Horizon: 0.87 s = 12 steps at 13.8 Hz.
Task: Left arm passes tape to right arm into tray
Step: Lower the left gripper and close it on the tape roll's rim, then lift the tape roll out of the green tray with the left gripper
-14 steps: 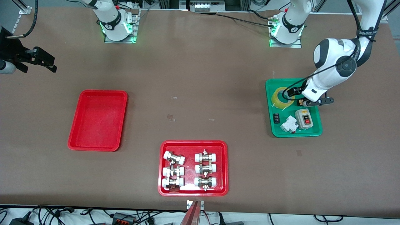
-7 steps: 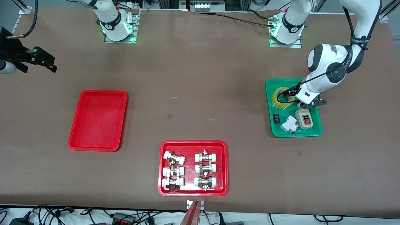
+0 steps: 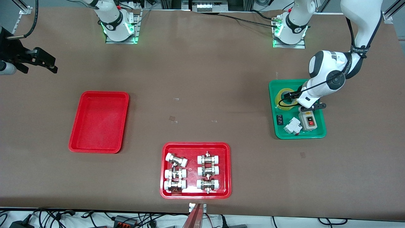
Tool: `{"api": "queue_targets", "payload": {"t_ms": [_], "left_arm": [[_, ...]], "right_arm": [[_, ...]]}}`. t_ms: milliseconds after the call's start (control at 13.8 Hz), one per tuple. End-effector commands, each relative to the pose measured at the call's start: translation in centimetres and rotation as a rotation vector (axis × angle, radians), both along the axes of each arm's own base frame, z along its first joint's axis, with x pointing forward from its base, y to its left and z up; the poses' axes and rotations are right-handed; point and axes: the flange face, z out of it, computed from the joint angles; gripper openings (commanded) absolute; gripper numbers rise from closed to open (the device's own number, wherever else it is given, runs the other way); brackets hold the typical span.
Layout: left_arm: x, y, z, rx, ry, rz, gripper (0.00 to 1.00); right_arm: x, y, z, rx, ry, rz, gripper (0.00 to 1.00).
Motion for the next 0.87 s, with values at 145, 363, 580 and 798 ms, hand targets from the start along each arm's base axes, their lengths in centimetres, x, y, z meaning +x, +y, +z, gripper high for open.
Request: {"api": "queue_targets", "payload": {"t_ms": [145, 363, 580, 798], "left_arm": [[-0.8, 0.3, -0.3, 0.038, 0.005, 0.086, 0.48], [-0.7, 0.2, 0.4, 0.046, 0.000, 0.085, 0.07], [-0.7, 0.5, 1.5, 0.055, 0.004, 0.087, 0.01], [-0.1, 0.7, 3.7, 0.067, -0.017, 0.074, 0.01]], "right_arm": [[-0.5, 0.2, 0.3, -0.007, 0.003, -0.002, 1.00], [-0.5, 0.2, 0.3, -0.007, 0.003, -0.002, 1.00], [-0.5, 0.2, 0.3, -0.007, 0.003, -0.004, 1.00], [-0.4, 0.2, 0.2, -0.007, 0.005, -0.002, 1.00]]}}
